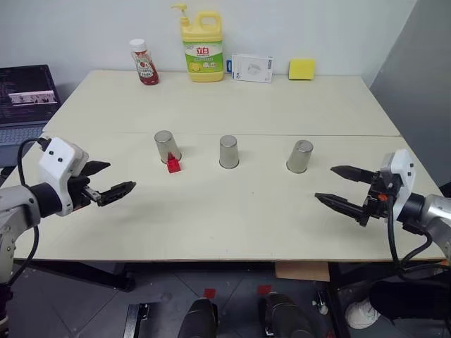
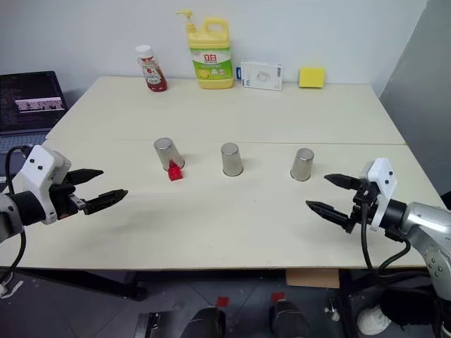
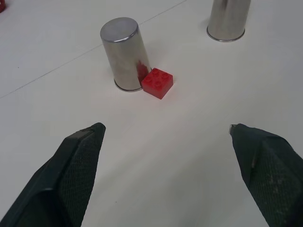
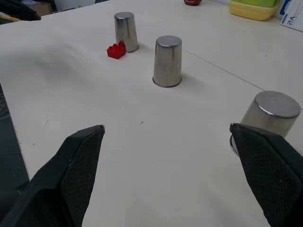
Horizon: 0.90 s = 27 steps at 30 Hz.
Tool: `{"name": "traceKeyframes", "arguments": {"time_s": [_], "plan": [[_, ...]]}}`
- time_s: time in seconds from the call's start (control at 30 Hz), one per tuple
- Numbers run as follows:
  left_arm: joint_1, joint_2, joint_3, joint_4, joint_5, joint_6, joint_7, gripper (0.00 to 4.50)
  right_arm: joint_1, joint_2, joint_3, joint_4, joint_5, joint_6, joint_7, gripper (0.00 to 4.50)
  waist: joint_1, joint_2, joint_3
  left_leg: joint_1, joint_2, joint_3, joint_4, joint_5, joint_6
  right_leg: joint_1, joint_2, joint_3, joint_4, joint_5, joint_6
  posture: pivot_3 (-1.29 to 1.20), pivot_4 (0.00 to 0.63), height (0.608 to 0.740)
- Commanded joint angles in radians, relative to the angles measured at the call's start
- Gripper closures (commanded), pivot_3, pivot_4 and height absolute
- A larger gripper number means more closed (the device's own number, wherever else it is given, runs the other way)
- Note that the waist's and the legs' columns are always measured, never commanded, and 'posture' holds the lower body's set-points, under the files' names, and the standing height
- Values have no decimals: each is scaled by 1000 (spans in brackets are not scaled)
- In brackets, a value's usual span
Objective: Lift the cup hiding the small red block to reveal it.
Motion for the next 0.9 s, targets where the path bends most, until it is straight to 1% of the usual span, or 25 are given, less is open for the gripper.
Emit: {"name": "traceKeyframes", "arguments": {"time_s": [0.03, 0.37, 0.67, 0.9], "plan": [[-21, 18, 25, -24, -15, -7, -7, 30, -21, -14, -9, -15, 4, -4, -2, 0, 0, 0, 0, 0, 0, 0, 0, 0, 0, 0, 0, 0, 0, 0, 0, 0, 150, 740], [-42, 15, 14, -38, -8, -3, 5, 30, -46, -15, 3, -10, 2, 7, -11, 0, 0, 0, 0, 0, 0, 0, 0, 0, 0, 0, 0, 0, 0, 0, 0, 0, 150, 740], [-54, 20, 5, -23, -15, 6, -12, 30, -37, -16, -10, -28, 10, 21, -29, 0, 0, 0, 0, 0, 0, 0, 0, 0, 0, 0, 0, 0, 0, 0, 0, 0, 150, 740], [-56, 23, 14, 27, 13, -25, -12, 30, -23, -12, -19, -47, 20, 31, -43, 0, 0, 0, 0, 0, 0, 0, 0, 0, 0, 0, 0, 0, 0, 0, 0, 0, 150, 740]]}}
